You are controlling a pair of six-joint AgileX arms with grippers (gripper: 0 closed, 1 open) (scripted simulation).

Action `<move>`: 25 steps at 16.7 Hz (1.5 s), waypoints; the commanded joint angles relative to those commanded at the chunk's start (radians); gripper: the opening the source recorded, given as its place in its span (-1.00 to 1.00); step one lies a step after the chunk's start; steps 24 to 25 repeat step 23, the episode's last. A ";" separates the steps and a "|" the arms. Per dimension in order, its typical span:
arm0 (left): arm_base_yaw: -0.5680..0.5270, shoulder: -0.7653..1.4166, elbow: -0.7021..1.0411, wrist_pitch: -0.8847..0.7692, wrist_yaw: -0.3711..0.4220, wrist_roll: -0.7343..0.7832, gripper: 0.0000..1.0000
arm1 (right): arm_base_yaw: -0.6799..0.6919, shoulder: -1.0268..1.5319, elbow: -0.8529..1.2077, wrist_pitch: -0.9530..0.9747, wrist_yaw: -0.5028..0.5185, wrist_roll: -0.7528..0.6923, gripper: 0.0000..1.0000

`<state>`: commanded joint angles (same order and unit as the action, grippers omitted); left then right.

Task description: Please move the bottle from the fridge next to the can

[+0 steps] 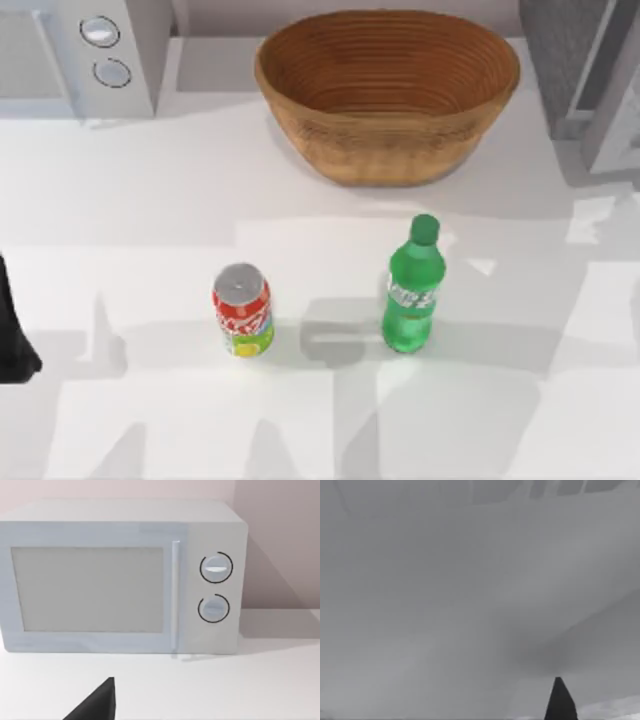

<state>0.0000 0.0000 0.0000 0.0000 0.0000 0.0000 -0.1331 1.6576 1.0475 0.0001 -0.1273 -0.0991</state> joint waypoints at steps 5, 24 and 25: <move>0.000 0.000 0.000 0.000 0.000 0.000 1.00 | 0.112 -0.039 -0.050 0.052 0.107 0.099 1.00; 0.000 0.000 0.000 0.000 0.000 0.000 1.00 | 0.097 0.327 0.399 -0.044 0.119 0.096 1.00; 0.000 0.000 0.000 0.000 0.000 0.000 1.00 | 0.097 0.327 0.399 -0.044 0.119 0.096 1.00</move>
